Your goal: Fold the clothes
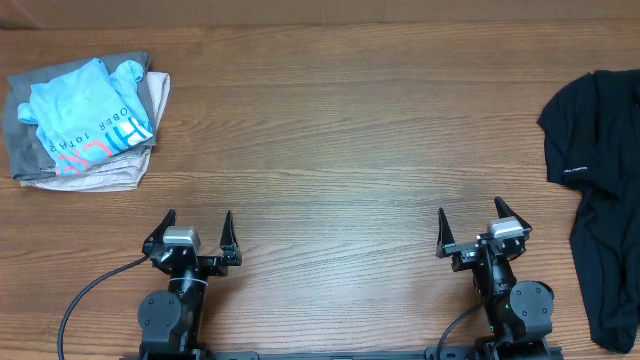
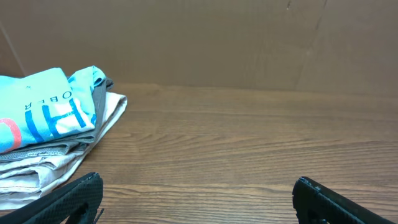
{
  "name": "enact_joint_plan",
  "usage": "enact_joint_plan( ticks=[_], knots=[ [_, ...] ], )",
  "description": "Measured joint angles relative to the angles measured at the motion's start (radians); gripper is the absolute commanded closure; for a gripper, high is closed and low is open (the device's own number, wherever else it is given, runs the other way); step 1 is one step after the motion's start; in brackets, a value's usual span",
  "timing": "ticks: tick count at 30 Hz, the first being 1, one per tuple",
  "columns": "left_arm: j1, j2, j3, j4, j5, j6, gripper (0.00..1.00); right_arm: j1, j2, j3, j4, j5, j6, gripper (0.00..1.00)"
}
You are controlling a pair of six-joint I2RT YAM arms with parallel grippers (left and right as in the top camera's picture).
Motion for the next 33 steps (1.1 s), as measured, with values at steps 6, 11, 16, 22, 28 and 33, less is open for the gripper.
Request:
enact_joint_plan(
  ticks=[6,11,16,22,28,33],
  knots=[
    [0.000,0.000,0.000,0.000,0.000,0.000,0.00,0.000,0.000,0.000,0.004,-0.001,0.000,0.00],
    [0.000,0.000,0.000,0.000,0.000,0.000,0.00,0.000,0.004,0.001,0.201,-0.066,0.047,0.00],
    [0.000,0.000,0.000,0.000,0.000,0.000,0.00,0.000,0.006,0.076,0.179,-0.102,0.167,0.00],
    [0.000,0.000,0.000,0.000,0.000,0.000,0.00,0.000,0.070,0.408,-0.064,-0.079,0.229,0.00],
    [0.000,0.000,0.000,0.000,0.000,0.000,0.00,0.000,0.238,0.782,-0.323,-0.066,0.245,0.00],
    [0.000,0.000,0.000,0.000,0.000,0.000,0.00,0.000,0.407,1.045,-0.494,-0.025,0.250,0.00]
  ],
)
